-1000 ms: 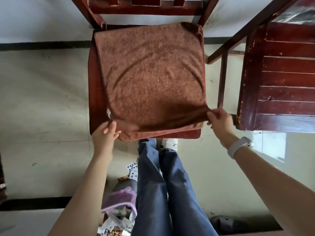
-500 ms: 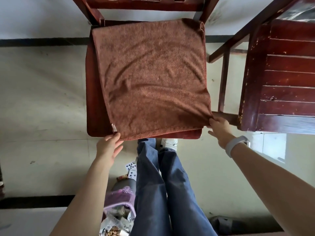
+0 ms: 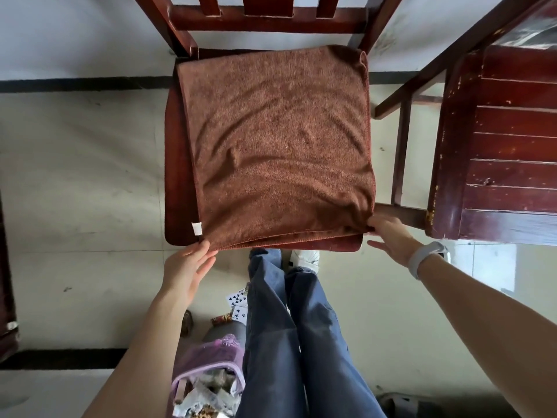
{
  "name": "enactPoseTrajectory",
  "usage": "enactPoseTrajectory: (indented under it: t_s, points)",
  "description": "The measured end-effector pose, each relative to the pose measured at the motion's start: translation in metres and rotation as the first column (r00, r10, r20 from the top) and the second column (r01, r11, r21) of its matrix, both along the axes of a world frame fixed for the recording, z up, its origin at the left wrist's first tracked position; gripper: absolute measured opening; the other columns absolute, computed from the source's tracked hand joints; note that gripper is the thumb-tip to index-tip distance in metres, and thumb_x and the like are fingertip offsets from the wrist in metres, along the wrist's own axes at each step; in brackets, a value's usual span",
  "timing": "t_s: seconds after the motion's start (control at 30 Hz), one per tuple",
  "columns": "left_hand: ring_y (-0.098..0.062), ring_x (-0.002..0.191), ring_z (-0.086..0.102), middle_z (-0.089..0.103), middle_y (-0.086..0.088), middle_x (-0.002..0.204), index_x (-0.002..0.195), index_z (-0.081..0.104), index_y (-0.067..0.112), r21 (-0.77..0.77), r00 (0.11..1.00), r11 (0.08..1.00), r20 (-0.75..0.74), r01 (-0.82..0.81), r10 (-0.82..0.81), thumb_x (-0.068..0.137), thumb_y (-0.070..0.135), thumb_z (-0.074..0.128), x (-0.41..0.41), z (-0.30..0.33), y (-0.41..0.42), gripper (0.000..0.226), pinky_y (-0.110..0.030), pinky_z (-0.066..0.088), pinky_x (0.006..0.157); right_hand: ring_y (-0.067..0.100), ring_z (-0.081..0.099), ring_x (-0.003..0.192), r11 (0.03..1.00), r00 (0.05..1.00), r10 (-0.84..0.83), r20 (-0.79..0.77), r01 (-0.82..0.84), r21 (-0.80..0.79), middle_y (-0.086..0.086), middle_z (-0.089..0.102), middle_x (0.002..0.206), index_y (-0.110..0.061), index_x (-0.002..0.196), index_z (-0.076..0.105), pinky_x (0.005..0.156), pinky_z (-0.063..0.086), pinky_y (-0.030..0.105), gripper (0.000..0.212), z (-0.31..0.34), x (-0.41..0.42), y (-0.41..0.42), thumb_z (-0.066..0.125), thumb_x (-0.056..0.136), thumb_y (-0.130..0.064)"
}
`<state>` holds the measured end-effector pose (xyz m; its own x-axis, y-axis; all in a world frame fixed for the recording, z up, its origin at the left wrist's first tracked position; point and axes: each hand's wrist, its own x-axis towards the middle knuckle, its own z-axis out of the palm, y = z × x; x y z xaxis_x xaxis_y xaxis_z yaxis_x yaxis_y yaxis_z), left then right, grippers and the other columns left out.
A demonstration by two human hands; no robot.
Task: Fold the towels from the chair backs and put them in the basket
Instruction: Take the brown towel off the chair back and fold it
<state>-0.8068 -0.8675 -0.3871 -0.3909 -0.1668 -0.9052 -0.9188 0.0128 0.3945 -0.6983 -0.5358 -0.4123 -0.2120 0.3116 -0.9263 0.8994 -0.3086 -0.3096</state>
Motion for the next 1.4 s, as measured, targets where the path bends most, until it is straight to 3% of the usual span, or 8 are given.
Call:
enactPoseTrajectory:
  t_s: [0.17,0.4,0.57,0.77,0.93,1.17,1.3,1.4]
  points:
    - [-0.018,0.082,0.062,0.062,-0.013,0.089,0.096,0.056,-0.006,-0.001,0.999,0.999,-0.029,-0.036,0.036,0.089,0.002,0.053,-0.009,0.005,-0.008,0.011,-0.033,0.044,0.092,0.024,0.054,0.084,0.978,0.994,0.107,-0.038,-0.098,0.184,0.014,0.055,0.089,0.013,0.099,0.058,0.086,0.049,0.043,0.021,-0.001,0.005,0.002,0.050,0.089,-0.003]
    - [-0.018,0.085,0.062,0.063,-0.010,0.087,0.105,0.056,-0.004,-0.015,0.999,1.000,-0.034,0.003,-0.004,0.088,0.003,0.055,-0.008,0.004,-0.004,0.019,-0.033,0.044,0.092,0.018,0.056,0.067,0.995,0.987,-0.098,-0.125,0.101,0.016,0.011,0.055,0.071,-0.004,0.081,0.054,0.067,0.046,0.024,0.012,0.017,0.009,0.013,0.048,0.091,-0.002]
    - [-0.016,0.081,0.062,0.069,-0.006,0.074,0.085,0.059,0.003,-0.033,0.995,0.995,-0.026,-0.092,0.091,0.087,0.002,0.056,-0.004,0.008,-0.002,0.004,-0.031,0.045,0.090,0.016,0.052,0.063,0.982,0.970,-0.184,-0.160,0.188,0.011,0.009,0.053,0.068,-0.006,0.075,0.054,0.051,0.043,0.014,0.020,0.022,0.011,0.018,0.045,0.092,0.001]
    - [-0.017,0.081,0.061,0.062,-0.006,0.086,0.092,0.059,0.003,-0.022,0.979,0.984,-0.103,-0.176,0.173,0.087,0.000,0.055,-0.003,0.032,0.009,0.007,-0.033,0.045,0.090,0.014,0.047,0.057,0.976,0.964,-0.177,-0.200,0.198,0.088,0.008,0.049,0.068,-0.008,0.078,0.054,0.044,0.043,0.011,0.022,0.038,0.009,0.020,0.040,0.094,0.001]
    - [-0.015,0.073,0.059,0.058,-0.004,0.083,0.081,0.052,0.021,-0.006,0.953,0.998,-0.299,-0.060,0.056,0.089,-0.003,0.051,-0.020,0.085,0.017,0.025,-0.027,0.049,0.078,0.023,0.057,0.060,0.974,0.932,-0.111,-0.345,0.171,0.150,0.015,0.051,0.076,-0.018,0.079,0.049,0.066,0.051,0.028,0.028,0.081,-0.009,0.032,0.039,0.090,0.006]
    - [-0.012,0.075,0.057,0.060,-0.004,0.091,0.095,0.062,0.007,-0.065,0.821,0.976,-0.531,0.207,-0.210,0.092,-0.001,0.047,-0.058,0.176,0.032,0.017,-0.012,0.053,0.067,0.018,0.050,0.071,0.967,0.879,0.150,-0.452,-0.037,0.250,0.007,0.057,0.083,-0.022,0.074,0.063,0.060,0.048,0.027,0.039,0.180,-0.039,0.047,0.037,0.085,0.005]
    - [0.005,0.069,0.063,0.066,0.006,0.086,0.092,0.065,0.023,-0.249,0.629,0.857,-0.592,0.452,-0.504,0.079,-0.003,0.064,-0.074,0.223,0.029,0.029,0.000,0.044,0.065,0.008,0.052,0.072,0.773,0.731,0.550,-0.404,-0.261,0.578,0.005,0.052,0.096,-0.016,0.102,0.058,0.062,0.042,0.004,0.029,0.229,-0.043,0.055,0.055,0.082,0.004]
    - [-0.002,0.073,0.061,0.067,0.001,0.088,0.096,0.067,0.016,-0.458,0.497,0.775,-0.596,0.435,-0.631,0.077,-0.001,0.067,-0.078,0.249,0.025,0.026,0.004,0.039,0.067,0.010,0.051,0.072,0.511,0.615,0.732,-0.293,-0.211,0.833,0.001,0.049,0.091,-0.006,0.103,0.062,0.065,0.038,0.009,0.023,0.258,-0.038,0.058,0.063,0.081,0.000]
